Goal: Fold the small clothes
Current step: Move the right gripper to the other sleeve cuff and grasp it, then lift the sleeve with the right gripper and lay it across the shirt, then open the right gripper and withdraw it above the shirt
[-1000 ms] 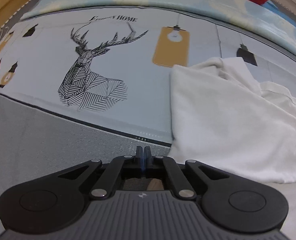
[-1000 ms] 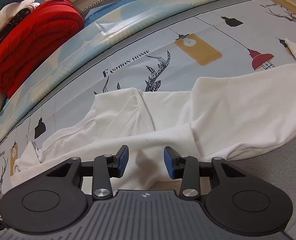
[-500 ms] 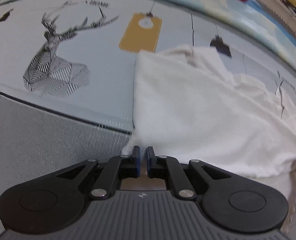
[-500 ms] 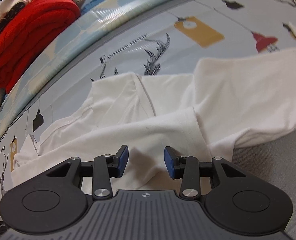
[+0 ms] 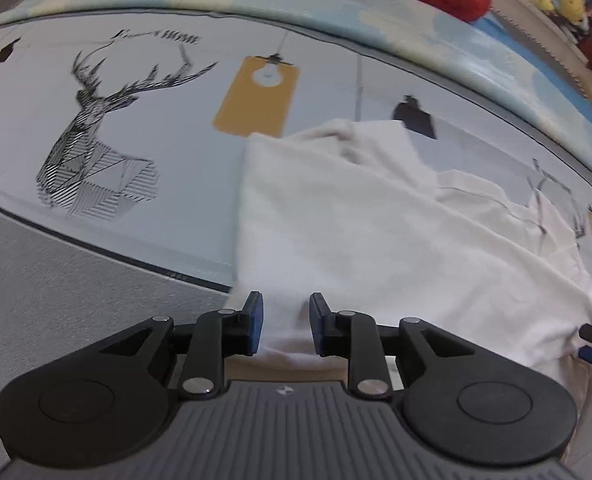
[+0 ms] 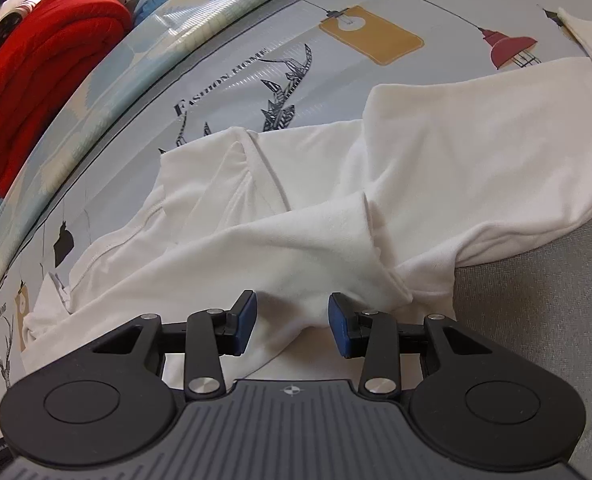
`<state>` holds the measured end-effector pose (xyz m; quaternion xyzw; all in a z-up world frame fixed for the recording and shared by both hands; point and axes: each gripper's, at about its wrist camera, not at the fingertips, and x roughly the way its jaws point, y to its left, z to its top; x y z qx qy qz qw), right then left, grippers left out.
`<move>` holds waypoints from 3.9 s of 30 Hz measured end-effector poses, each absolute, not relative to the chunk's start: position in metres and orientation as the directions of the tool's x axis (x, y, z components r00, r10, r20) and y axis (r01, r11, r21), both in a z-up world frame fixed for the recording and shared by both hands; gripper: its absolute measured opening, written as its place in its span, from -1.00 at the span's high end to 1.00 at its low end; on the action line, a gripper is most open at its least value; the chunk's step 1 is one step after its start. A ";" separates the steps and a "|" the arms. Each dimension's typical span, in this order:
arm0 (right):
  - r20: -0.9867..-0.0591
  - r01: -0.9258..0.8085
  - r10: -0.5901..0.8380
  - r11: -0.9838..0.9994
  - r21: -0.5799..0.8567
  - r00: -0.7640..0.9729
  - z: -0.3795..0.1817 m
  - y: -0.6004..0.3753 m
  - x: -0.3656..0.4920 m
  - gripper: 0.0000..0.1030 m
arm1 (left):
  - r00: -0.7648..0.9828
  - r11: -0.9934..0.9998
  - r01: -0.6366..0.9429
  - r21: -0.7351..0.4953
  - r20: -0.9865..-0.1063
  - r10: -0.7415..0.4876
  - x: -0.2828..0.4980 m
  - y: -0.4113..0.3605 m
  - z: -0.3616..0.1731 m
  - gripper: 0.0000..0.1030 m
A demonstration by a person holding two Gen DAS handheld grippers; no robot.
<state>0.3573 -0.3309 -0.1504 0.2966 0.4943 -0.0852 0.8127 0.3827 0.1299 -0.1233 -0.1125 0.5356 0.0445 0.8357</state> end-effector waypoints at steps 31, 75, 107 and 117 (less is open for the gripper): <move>-0.701 0.399 -0.094 0.871 0.287 0.707 -0.057 -0.419 0.277 0.17 | 0.515 0.992 -0.017 -0.126 -0.851 -0.099 0.360 0.051 -0.074 0.28; -0.521 0.485 -0.307 0.839 0.248 0.796 -0.048 -0.488 0.337 0.91 | 0.526 0.971 -0.066 -0.229 -0.835 -0.161 0.367 0.092 -0.055 0.20; -0.746 0.130 0.196 0.926 0.354 0.637 -0.066 -0.257 0.339 0.41 | 0.488 0.868 -0.320 -0.379 -0.852 -0.191 0.371 0.197 -0.078 0.12; -0.742 0.280 0.132 0.871 0.403 0.658 -0.112 -0.340 0.357 0.39 | 0.432 0.908 -0.280 -0.311 -0.886 -0.170 0.404 0.136 -0.113 0.12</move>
